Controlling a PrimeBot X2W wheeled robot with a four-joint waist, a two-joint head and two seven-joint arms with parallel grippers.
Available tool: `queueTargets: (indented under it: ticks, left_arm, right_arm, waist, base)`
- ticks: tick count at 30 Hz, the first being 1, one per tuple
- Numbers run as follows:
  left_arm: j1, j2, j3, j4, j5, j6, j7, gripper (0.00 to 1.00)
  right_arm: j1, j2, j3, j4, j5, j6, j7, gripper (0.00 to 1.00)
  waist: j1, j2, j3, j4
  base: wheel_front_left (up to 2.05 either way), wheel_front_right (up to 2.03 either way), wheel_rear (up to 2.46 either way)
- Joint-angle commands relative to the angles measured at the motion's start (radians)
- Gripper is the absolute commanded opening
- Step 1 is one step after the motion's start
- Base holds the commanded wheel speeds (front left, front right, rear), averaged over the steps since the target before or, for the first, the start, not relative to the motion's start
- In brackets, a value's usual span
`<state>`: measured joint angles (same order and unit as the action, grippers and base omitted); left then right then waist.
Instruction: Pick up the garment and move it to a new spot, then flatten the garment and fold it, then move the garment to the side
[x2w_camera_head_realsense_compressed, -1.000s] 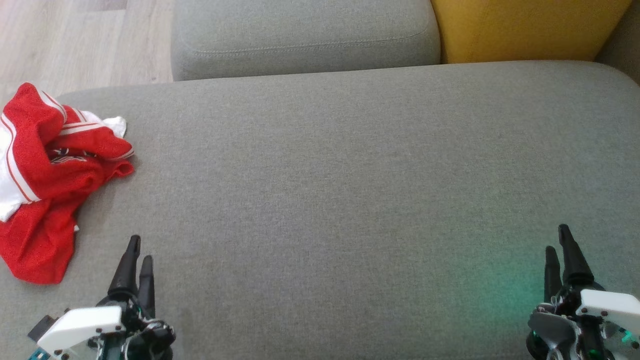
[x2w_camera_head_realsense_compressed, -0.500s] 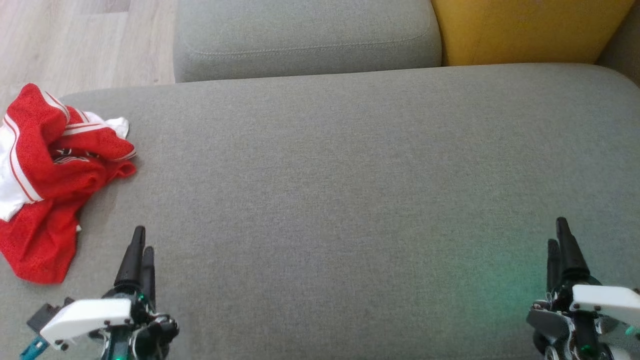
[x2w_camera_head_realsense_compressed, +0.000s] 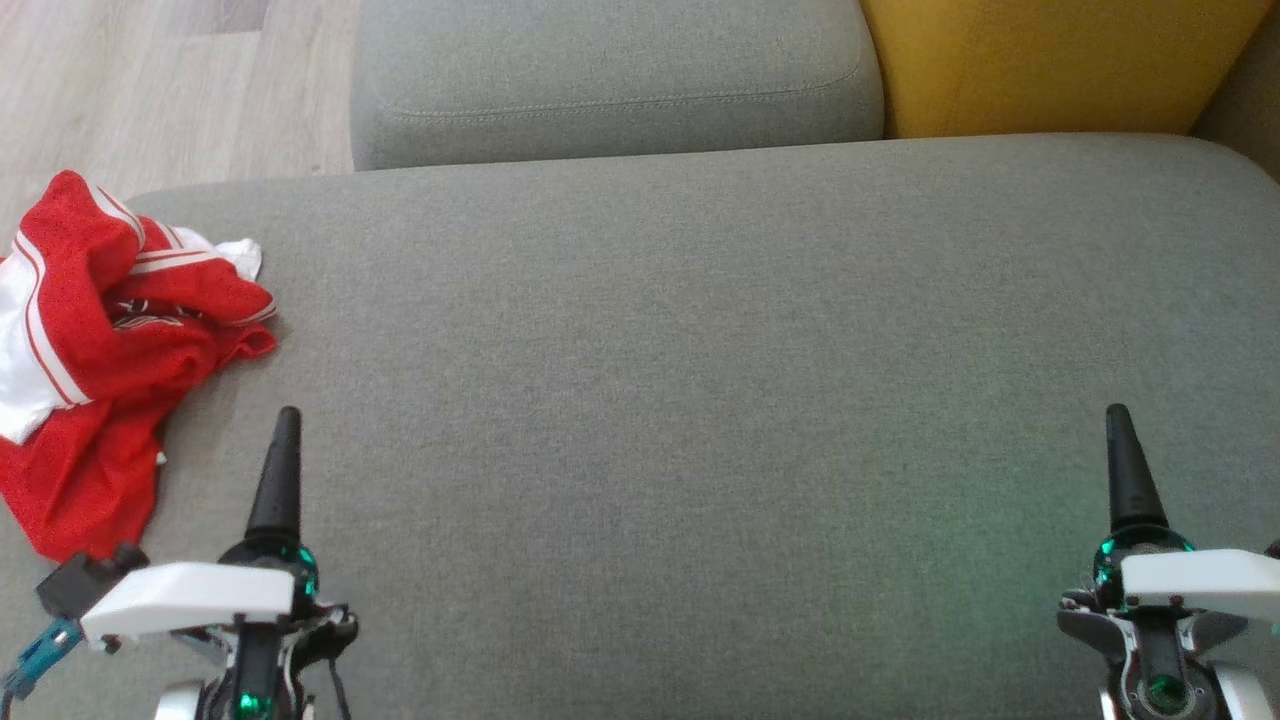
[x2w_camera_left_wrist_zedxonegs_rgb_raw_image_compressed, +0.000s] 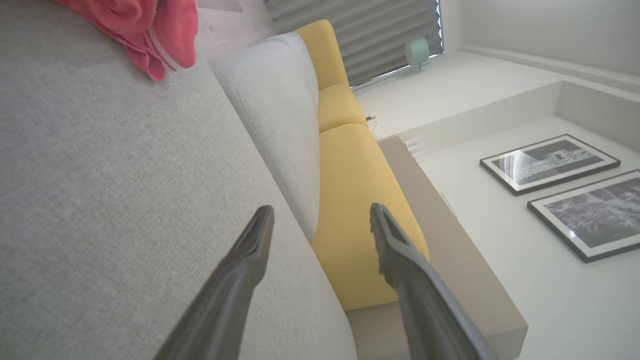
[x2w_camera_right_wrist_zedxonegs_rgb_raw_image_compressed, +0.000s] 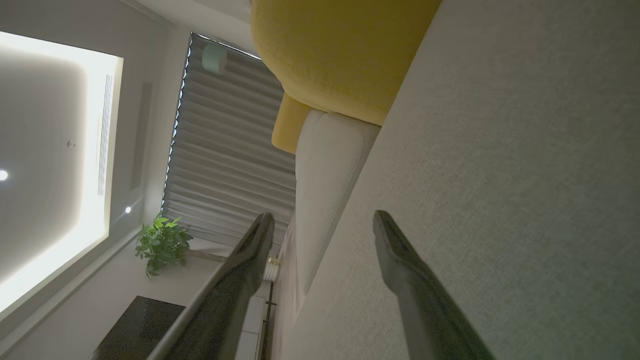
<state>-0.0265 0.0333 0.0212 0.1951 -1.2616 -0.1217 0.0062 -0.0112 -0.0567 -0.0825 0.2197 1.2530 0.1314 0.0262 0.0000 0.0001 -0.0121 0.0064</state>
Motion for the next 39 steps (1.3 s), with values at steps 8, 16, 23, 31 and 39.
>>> queueTargets:
  ticks: [8, 16, 23, 31, 39]
  left_arm:
    - [-0.05, 0.011, -0.017, -0.065, 0.165, -0.004, -0.031, 1.0]
    - [-0.045, 0.016, -0.038, -0.08, 0.292, -0.002, -0.052, 1.0]
    - [-0.041, 0.03, -0.065, -0.09, 0.411, 0.011, -0.072, 1.0]
    - [-0.038, 0.05, -0.102, -0.095, 0.532, 0.039, -0.095, 1.0]
    - [-0.03, 0.073, -0.132, -0.092, 0.633, 0.067, -0.119, 1.0]
  right_arm:
    - [-0.035, -0.038, 0.03, -0.072, -0.174, 0.0, -0.018, 1.0]
    - [-0.027, -0.042, 0.045, -0.087, -0.303, 0.0, -0.019, 1.0]
    - [-0.02, -0.044, 0.06, -0.094, -0.409, 0.0, -0.023, 1.0]
    - [-0.017, -0.048, 0.083, -0.099, -0.516, 0.0, -0.04, 1.0]
    - [-0.014, -0.057, 0.1, -0.094, -0.617, 0.0, -0.058, 1.0]
  waist:
    - [0.0, -0.0001, -0.008, 0.001]
    - [0.0, -0.0001, -0.014, 0.002]
    - [0.0, -0.0001, -0.018, 0.004]
    - [0.0, -0.0001, -0.022, 0.006]
    - [0.0, -0.0001, -0.025, 0.005]
  base:
    - [0.0, 0.0, 0.0]
    - [0.0, 0.0, 0.0]
    - [0.0, 0.0, 0.0]
    - [0.0, 0.0, 0.0]
    - [0.0, 0.0, 0.0]
